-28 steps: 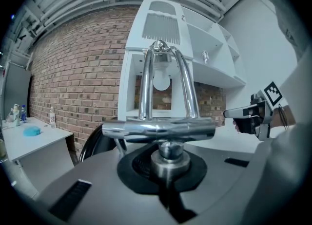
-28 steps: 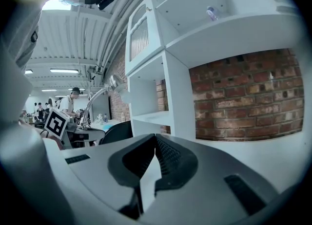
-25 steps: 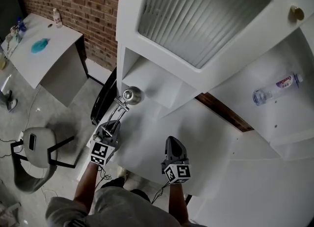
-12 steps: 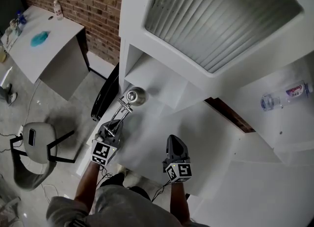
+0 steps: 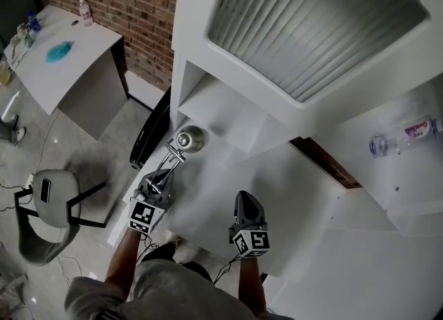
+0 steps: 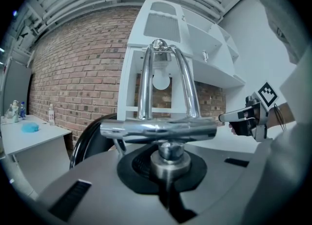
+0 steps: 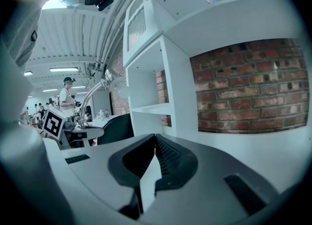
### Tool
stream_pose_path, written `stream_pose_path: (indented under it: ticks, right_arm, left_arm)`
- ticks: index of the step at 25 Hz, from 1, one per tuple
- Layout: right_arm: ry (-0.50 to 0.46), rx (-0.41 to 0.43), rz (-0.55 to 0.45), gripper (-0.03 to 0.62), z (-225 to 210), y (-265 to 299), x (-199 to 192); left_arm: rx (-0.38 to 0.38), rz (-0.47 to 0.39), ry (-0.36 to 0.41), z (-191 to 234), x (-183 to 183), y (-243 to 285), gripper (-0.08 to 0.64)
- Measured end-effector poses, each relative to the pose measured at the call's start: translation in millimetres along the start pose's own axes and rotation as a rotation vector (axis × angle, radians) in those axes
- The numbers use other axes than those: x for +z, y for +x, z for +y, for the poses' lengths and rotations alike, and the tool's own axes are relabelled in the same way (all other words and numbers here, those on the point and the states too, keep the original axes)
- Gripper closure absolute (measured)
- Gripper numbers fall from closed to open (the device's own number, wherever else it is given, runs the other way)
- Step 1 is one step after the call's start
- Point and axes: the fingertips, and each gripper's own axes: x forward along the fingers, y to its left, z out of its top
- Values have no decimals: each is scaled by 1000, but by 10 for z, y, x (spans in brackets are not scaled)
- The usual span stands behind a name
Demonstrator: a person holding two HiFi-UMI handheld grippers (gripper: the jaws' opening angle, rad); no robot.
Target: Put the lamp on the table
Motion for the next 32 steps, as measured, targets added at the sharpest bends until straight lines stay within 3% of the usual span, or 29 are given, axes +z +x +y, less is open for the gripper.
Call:
stream_pose_path:
  ticks: [32]
  right_arm:
    - [5, -4, 0, 569, 80, -208, -60]
  left_arm:
    - [9, -94, 22, -34, -41, -215, 560]
